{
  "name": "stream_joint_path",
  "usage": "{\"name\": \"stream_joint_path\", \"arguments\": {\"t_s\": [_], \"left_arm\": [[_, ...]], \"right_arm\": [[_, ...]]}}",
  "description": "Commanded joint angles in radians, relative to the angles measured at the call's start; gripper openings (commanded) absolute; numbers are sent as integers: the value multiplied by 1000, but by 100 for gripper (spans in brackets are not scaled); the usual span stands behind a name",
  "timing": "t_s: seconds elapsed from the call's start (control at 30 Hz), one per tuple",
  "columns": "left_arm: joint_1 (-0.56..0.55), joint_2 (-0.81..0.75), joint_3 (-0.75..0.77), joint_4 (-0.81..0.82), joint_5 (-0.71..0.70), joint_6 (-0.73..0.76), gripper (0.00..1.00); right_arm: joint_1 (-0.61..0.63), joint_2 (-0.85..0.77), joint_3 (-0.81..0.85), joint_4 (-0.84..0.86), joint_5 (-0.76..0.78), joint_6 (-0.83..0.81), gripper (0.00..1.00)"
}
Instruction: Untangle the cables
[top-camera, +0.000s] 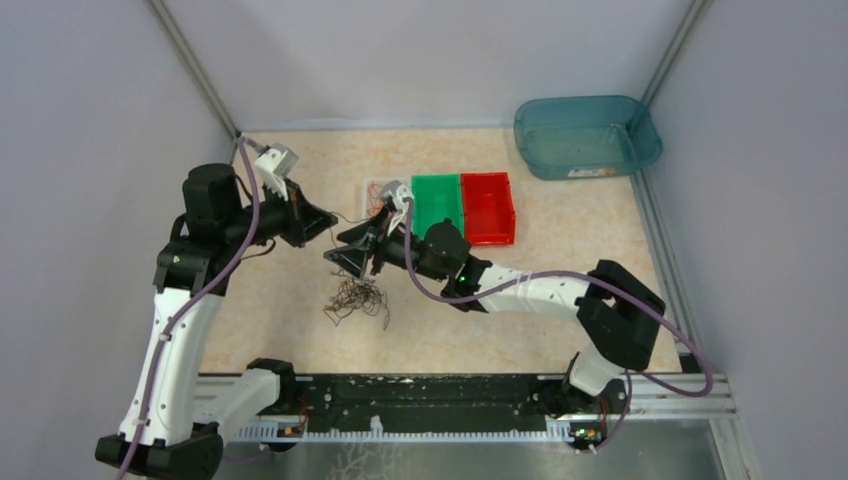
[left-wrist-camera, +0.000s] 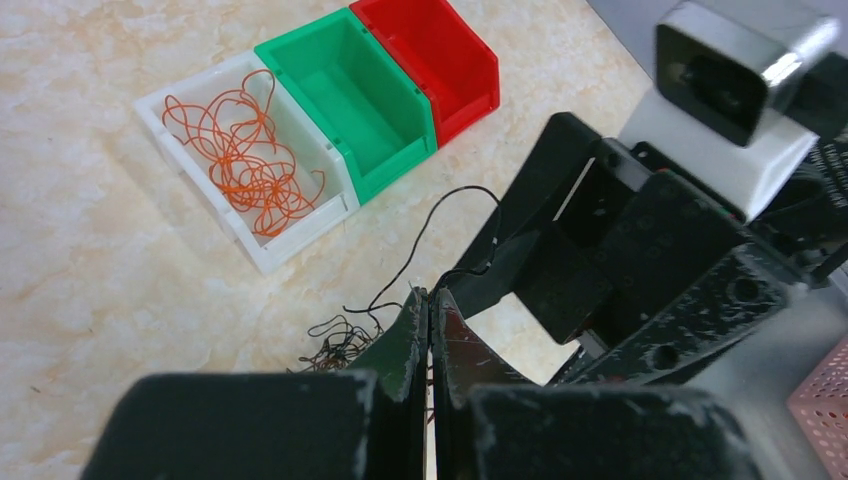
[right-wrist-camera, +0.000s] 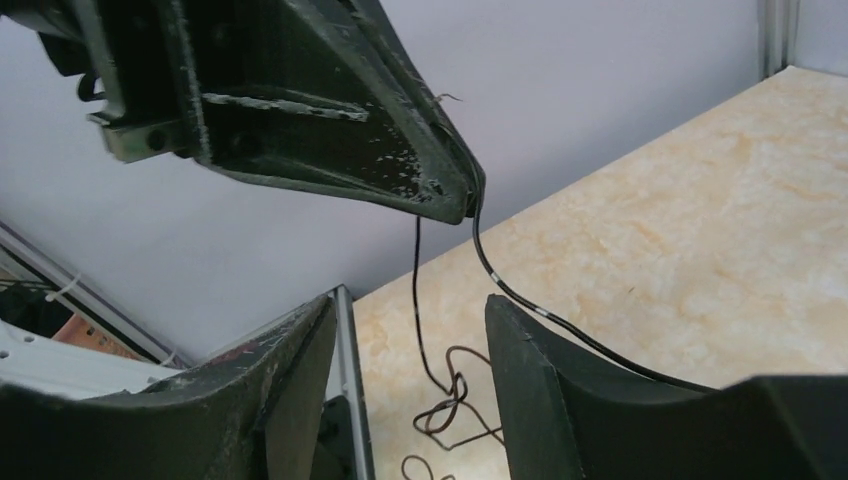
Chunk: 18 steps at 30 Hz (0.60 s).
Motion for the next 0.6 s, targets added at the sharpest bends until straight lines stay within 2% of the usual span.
{"name": "stream_joint_path", "arguments": {"t_s": [0.0,0.07,0.2,0.33,0.57], "left_arm": [[-2,-16,43,-4,23,-19,0],[-2,-15,46,3,28,-27,0],[-1,-12,68,23,47,-51,0],[-1,-14,106,66,63,-83,0],[-1,20,225,107,44,-105,0]], "right_arm": [[11,73,101,109,-24,44,55],[33,113,127,104,-22,26,51],[93,157,132,96,76,-39,35],[120,182,113,118,143,-53,33],[126,213,78,90,154,-82,32]]}}
